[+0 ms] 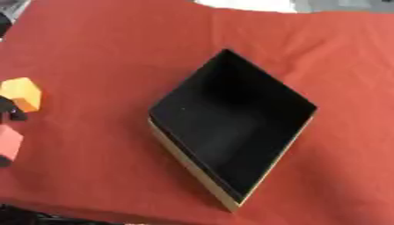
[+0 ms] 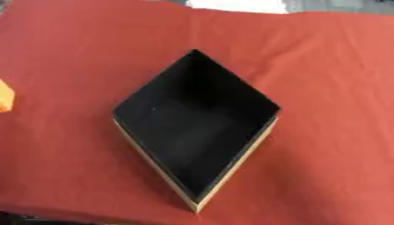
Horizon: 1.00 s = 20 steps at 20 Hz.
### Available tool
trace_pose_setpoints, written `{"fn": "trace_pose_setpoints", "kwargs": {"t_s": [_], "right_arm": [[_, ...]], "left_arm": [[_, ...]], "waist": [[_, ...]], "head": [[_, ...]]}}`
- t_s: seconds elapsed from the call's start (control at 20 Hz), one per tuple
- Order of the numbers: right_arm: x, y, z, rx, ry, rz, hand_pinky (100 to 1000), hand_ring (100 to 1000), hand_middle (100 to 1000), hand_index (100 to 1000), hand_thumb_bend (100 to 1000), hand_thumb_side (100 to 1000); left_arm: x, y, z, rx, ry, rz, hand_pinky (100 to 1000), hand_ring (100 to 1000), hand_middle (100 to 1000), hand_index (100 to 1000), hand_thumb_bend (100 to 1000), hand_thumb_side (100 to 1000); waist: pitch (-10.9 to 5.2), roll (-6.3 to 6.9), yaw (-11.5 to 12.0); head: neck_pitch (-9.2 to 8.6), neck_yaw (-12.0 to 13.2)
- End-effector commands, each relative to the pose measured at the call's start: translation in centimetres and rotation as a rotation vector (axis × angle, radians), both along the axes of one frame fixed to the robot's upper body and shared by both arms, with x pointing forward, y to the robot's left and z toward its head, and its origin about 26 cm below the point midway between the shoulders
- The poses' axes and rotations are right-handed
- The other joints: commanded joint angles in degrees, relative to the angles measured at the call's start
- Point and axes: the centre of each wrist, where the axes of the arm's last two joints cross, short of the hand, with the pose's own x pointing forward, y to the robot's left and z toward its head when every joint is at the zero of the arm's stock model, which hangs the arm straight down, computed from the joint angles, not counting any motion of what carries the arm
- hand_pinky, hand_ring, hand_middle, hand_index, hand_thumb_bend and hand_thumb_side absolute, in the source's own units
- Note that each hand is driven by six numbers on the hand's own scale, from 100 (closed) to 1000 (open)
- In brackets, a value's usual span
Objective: Pick up objects on the table and place them in the box.
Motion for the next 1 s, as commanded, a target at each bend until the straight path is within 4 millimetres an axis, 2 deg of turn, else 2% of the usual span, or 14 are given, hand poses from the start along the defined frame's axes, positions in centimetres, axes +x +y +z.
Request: {"fn": "trace_pose_setpoints", "kwargs": {"t_s": [0.05,0.3,0.65,0.8,1.0], "right_arm": [[-0.4,-0.1,0.8,-0.005,-0.03,0.002,816,701,649,813,100,678],[-0.4,-0.1,0.7,-0.003,-0.028,0.001,816,701,649,813,100,679],[-0.4,-0.1,0.6,-0.002,-0.025,0.003,817,701,648,813,100,681],[-0.4,-0.1,0.6,-0.002,-0.024,0.004,817,701,648,813,100,677],[-0.4,-0.1,0.5,0.001,-0.023,0.005,817,701,648,813,100,678]], "left_arm": [[0.0,0.3,1.4,0.017,-0.019,0.005,422,572,610,760,527,168],[0.0,0.4,1.5,0.02,-0.018,0.013,420,577,614,761,525,136],[-0.2,-0.1,2.2,0.047,-0.076,0.0,328,513,543,691,565,100],[-0.3,-0.4,2.6,0.067,-0.119,-0.015,243,468,492,635,613,100],[-0.3,-0.7,2.8,0.084,-0.175,-0.016,197,428,456,593,592,100]], "waist": [[-0.91,0.19,-0.02],[-1.01,0.22,-0.15],[-1.13,0.25,-0.04],[-1.27,0.25,-0.14],[-1.45,0.27,-0.35]], "head": [[0.29,0.23],[0.29,0.13],[0.29,0.0],[0.29,-0.06],[0.29,0.0]]}}
